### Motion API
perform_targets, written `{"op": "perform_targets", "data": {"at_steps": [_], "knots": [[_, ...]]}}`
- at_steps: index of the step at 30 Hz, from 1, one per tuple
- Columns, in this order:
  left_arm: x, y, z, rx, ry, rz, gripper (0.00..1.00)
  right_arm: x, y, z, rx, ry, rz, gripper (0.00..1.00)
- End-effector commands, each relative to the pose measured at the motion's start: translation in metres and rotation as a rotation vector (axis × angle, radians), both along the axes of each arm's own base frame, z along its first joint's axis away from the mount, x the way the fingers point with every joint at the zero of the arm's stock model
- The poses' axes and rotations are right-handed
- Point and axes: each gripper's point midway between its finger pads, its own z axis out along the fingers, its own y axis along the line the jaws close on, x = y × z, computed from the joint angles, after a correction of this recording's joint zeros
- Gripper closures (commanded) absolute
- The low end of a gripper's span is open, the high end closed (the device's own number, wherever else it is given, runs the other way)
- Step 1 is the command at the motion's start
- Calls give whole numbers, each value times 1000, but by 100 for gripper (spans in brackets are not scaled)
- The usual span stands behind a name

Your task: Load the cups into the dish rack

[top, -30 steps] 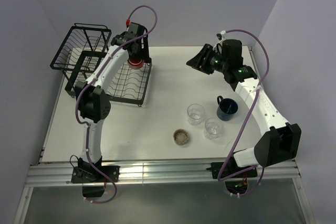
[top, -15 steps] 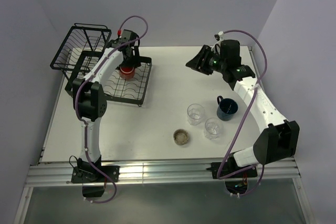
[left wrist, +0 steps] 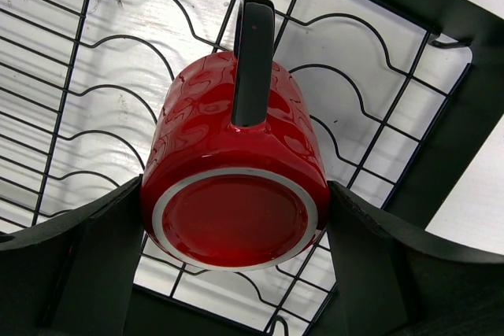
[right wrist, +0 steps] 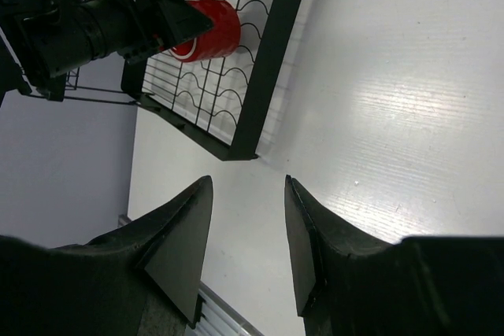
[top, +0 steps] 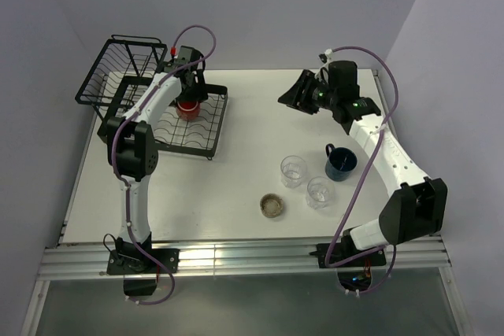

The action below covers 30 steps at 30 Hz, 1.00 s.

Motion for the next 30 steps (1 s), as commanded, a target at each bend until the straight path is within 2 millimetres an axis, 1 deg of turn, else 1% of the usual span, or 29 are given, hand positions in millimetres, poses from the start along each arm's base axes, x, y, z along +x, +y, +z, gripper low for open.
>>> {"op": "perform_targets", "data": {"at_steps": [1,2,4,5,7,8,10,14,20,22,27,28,30], "knots": [[17,-2,19,-23,-99,27,80,6,2,6,-14,-27,5,51],[18,-2,18,-23,-99,27,71,6,2,5,-15,-26,6,51],[17,-1,16,-21,-98,28,63,6,3,5,-19,-26,6,50],[16,-1,13,-19,-93,27,53,7,3,6,-19,-26,6,50],[16,0,12,-15,-95,31,46,7,3,4,-23,-23,5,50],[16,0,12,-13,-96,29,39,7,3,4,-23,-22,5,50],[15,2,10,-7,-96,31,31,7,3,3,-24,-19,6,50],[15,3,7,3,-95,34,25,8,4,2,-28,-19,6,49],[15,6,9,10,-113,46,19,8,6,2,-29,-22,12,48],[15,8,11,18,-122,56,11,7,7,2,-28,-22,15,47],[15,10,12,24,-138,65,6,6,8,1,-34,-23,23,45],[16,9,14,21,-150,66,1,6,8,2,-33,-26,23,44],[15,8,18,21,-162,63,1,5,8,0,-36,-24,23,44]]}}
